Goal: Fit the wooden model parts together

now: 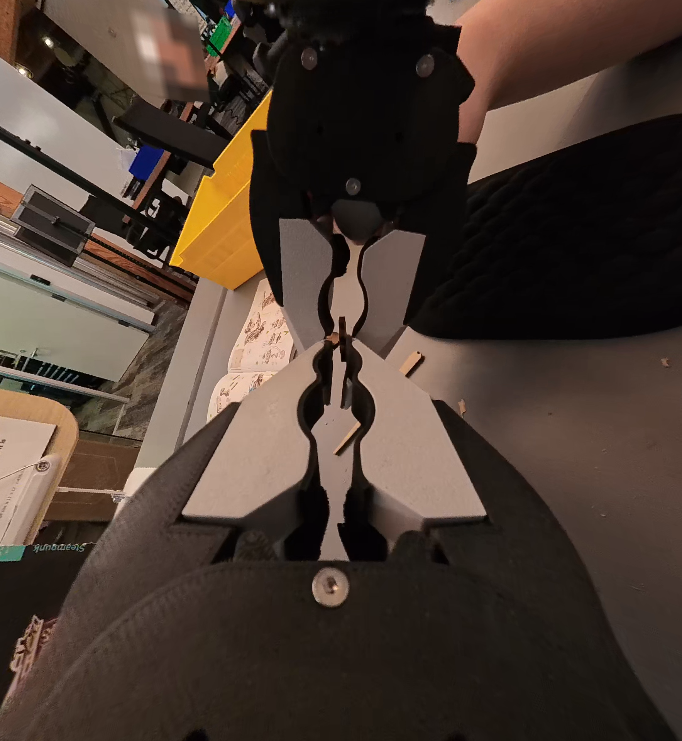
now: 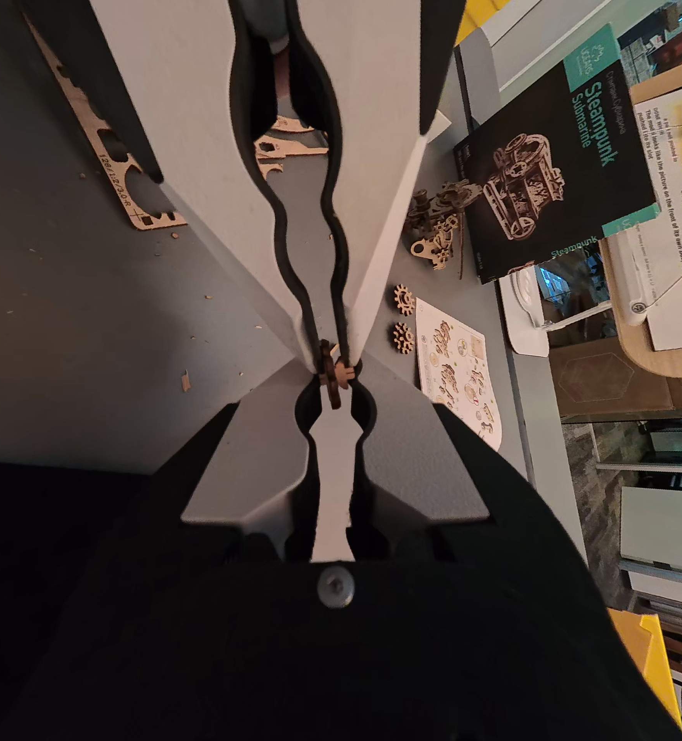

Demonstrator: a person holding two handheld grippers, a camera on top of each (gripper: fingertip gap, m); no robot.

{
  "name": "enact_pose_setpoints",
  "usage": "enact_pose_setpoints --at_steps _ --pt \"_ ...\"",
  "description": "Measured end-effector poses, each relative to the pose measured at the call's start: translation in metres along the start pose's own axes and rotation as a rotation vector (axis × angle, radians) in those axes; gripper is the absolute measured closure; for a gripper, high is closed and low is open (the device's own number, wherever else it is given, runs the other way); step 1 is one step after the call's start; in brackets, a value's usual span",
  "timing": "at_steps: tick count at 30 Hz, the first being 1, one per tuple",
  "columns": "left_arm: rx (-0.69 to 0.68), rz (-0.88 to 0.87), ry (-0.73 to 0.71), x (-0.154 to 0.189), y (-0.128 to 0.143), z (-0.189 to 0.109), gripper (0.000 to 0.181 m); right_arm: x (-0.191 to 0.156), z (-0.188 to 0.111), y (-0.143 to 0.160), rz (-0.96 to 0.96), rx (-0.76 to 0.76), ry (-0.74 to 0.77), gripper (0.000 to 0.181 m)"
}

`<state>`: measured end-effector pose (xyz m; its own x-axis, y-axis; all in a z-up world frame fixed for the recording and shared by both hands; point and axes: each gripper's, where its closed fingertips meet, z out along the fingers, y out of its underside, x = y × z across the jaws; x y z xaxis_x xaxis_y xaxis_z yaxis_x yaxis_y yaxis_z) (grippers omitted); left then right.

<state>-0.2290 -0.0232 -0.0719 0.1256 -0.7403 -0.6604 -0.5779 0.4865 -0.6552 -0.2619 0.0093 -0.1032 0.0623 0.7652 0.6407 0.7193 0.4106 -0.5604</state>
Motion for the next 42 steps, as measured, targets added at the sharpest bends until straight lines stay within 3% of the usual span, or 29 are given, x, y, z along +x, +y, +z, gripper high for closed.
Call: enact_pose_setpoints --at_steps 22,29,42 --pt "0.004 0.057 0.094 0.015 0.000 -0.004 0.176 -0.015 0.002 0.005 -0.134 -0.088 -0.030 0.181" --pt "-0.039 0.103 0.074 0.014 0.006 -0.003 0.176 -0.009 0.004 0.014 -0.155 -0.224 0.060 0.181" --pt "-0.051 0.052 0.050 0.007 0.009 -0.002 0.176 0.003 0.005 0.017 -0.103 -0.275 0.160 0.181"
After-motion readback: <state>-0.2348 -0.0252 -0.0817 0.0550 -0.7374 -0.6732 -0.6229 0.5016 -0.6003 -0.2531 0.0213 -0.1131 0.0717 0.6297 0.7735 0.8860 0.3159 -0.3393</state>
